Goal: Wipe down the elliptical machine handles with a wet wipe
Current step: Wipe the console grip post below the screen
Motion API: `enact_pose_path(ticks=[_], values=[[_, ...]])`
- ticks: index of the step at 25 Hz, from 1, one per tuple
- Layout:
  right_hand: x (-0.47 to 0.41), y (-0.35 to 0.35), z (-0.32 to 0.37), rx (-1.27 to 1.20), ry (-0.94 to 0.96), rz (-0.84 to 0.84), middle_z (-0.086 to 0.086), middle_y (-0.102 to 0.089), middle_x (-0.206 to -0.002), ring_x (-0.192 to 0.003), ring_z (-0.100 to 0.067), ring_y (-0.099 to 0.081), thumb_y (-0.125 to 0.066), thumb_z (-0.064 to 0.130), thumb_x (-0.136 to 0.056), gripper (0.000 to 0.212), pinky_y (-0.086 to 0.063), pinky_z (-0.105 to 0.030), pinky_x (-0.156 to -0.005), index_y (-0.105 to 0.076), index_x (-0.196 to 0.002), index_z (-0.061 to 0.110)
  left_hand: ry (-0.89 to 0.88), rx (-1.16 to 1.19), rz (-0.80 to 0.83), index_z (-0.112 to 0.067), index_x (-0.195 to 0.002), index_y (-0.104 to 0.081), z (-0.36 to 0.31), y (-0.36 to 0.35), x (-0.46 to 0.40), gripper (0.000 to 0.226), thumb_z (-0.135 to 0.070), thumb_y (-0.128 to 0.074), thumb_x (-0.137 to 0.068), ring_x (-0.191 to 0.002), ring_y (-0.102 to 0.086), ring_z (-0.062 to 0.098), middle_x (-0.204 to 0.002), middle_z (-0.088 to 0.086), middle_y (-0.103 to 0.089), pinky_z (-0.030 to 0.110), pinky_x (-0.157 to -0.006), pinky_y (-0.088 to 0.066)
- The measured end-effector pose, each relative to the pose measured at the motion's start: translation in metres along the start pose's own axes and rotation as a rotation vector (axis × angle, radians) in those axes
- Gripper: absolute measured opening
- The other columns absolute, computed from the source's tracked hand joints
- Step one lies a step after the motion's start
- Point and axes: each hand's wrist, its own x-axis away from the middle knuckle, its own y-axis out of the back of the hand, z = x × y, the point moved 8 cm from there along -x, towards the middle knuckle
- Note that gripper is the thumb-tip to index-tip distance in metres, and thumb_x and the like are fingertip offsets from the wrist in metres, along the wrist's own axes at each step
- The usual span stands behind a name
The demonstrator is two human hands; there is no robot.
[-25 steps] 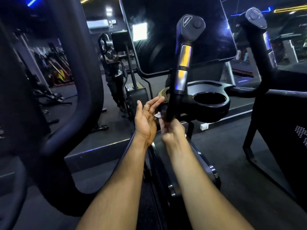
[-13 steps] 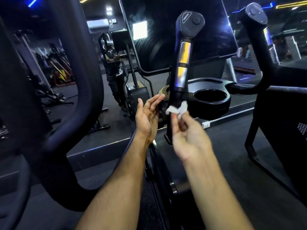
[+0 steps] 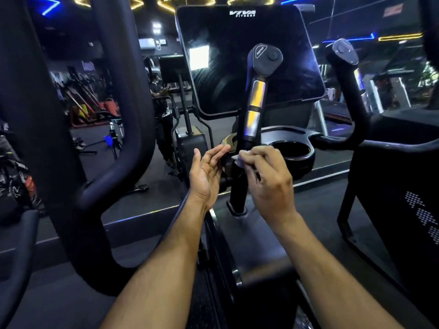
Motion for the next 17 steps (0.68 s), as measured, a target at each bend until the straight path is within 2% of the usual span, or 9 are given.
enact_pose_path(ticks=[3,8,11,12,14,16,17], values=[[0.011,-0.007,0.004,0.012,-0.036,0.013,-0.012,-0.065,-0.093,-0.081,-0.027,-0.064,-0.071,0.005,-0.094,0.009,-0.057,-0.035,-0.073,-0.075,-0.093,-0.003,0.002,-0.007,0.016,-0.007,-0.138,-0.060,0.001,0.001,0.000,0.075,-0.061,-0.018,-0.108,-0.141,-0.052,0.030,-0.140,0.009,-0.068,0.043,-0.120,-0.035],[-0.032,0.002,0.003,0.057,-0.062,-0.030,-0.010,-0.062,-0.091,-0.080,-0.023,-0.061,-0.070,0.008,-0.095,0.012,-0.054,-0.028,-0.075,-0.073,-0.092,-0.002,0.019,-0.017,-0.005,-0.004,-0.142,-0.057,0.000,0.000,0.003,0.076,-0.058,-0.016,-0.109,-0.132,-0.062,0.020,-0.138,0.010,-0.069,0.032,-0.107,-0.043],[0.004,-0.003,0.001,-0.028,-0.114,-0.013,-0.006,-0.061,-0.091,-0.079,-0.020,-0.061,-0.074,0.006,-0.092,0.006,-0.054,-0.026,-0.073,-0.074,-0.093,0.000,0.014,-0.004,0.003,-0.006,-0.141,-0.058,-0.001,0.000,0.003,0.076,-0.059,-0.015,-0.109,-0.135,-0.059,0.023,-0.139,0.009,-0.068,0.039,-0.114,-0.041],[0.023,-0.009,-0.006,-0.100,-0.225,-0.018,-0.004,-0.061,-0.091,-0.079,-0.018,-0.061,-0.076,0.005,-0.090,0.002,-0.054,-0.027,-0.071,-0.074,-0.090,0.003,0.014,-0.006,0.005,-0.005,-0.141,-0.058,-0.001,0.000,0.004,0.076,-0.059,-0.016,-0.109,-0.136,-0.058,0.025,-0.140,0.009,-0.068,0.042,-0.118,-0.039],[0.061,-0.029,-0.028,-0.265,-0.574,-0.066,0.002,-0.063,-0.089,-0.080,-0.015,-0.063,-0.076,-0.001,-0.086,0.012,-0.053,-0.033,-0.070,-0.072,-0.083,0.010,0.017,-0.019,0.004,-0.006,-0.141,-0.058,-0.001,0.001,0.005,0.076,-0.060,-0.016,-0.108,-0.136,-0.058,0.024,-0.140,0.009,-0.067,0.044,-0.122,-0.036],[0.087,-0.058,-0.049,-0.455,-0.905,-0.118,0.001,-0.066,-0.081,-0.075,-0.012,-0.062,-0.073,-0.006,-0.084,0.022,-0.050,-0.036,-0.072,-0.068,-0.078,0.014,0.018,-0.016,0.000,-0.006,-0.142,-0.058,-0.001,0.003,0.004,0.075,-0.060,-0.017,-0.108,-0.135,-0.059,0.022,-0.140,0.008,-0.067,0.043,-0.122,-0.036],[0.093,-0.071,-0.056,-0.535,-1.006,-0.114,0.001,-0.066,-0.075,-0.072,-0.012,-0.059,-0.073,-0.006,-0.084,0.023,-0.048,-0.035,-0.073,-0.066,-0.075,0.014,0.022,-0.011,0.003,-0.006,-0.142,-0.058,0.000,0.003,0.005,0.075,-0.060,-0.017,-0.108,-0.135,-0.060,0.021,-0.140,0.008,-0.067,0.042,-0.121,-0.037]])
